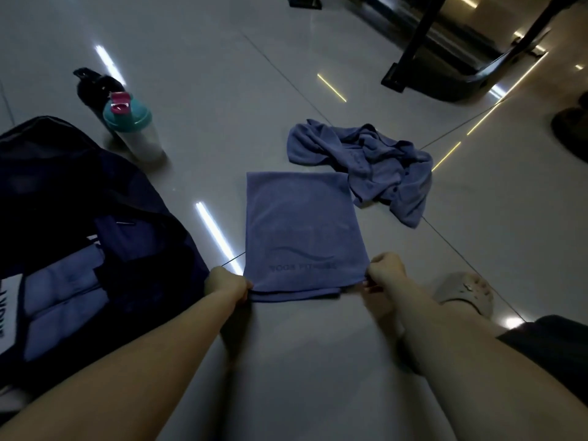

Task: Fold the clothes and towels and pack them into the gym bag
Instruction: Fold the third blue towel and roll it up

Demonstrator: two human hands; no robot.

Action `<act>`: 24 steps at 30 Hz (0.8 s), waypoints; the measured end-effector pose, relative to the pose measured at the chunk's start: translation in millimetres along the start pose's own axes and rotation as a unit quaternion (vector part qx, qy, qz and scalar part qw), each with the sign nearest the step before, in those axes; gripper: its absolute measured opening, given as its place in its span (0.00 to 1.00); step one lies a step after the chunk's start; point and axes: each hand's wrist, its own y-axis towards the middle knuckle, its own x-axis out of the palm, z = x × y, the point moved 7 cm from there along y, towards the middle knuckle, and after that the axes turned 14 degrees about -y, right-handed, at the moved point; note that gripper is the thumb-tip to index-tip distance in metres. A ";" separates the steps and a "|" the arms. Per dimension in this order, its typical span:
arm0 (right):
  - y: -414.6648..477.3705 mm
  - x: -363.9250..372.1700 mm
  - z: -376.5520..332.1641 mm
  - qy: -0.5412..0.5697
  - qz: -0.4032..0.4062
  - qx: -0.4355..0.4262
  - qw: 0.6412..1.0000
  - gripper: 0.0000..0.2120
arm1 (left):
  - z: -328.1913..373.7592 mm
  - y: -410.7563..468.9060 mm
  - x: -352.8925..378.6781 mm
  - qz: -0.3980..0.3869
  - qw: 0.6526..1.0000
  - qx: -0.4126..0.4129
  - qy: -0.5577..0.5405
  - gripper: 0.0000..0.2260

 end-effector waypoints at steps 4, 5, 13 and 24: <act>12.0 9.7 6.2 -0.131 0.010 -0.031 0.991 0.11 | 6.0 -7.6 9.8 -0.006 0.990 0.040 0.132 0.13; -10.3 0.3 -6.3 -0.171 0.021 -0.037 0.984 0.12 | 6.9 -7.7 11.9 -0.007 0.988 0.046 0.149 0.12; -41.8 -19.8 -93.1 -0.162 0.044 -0.146 0.975 0.10 | 58.5 -17.2 -4.6 -0.066 0.987 0.132 0.067 0.07; -155.0 -55.0 -237.2 0.063 -0.170 -0.456 0.871 0.20 | 232.4 -116.4 -45.3 -0.236 0.900 0.363 0.046 0.05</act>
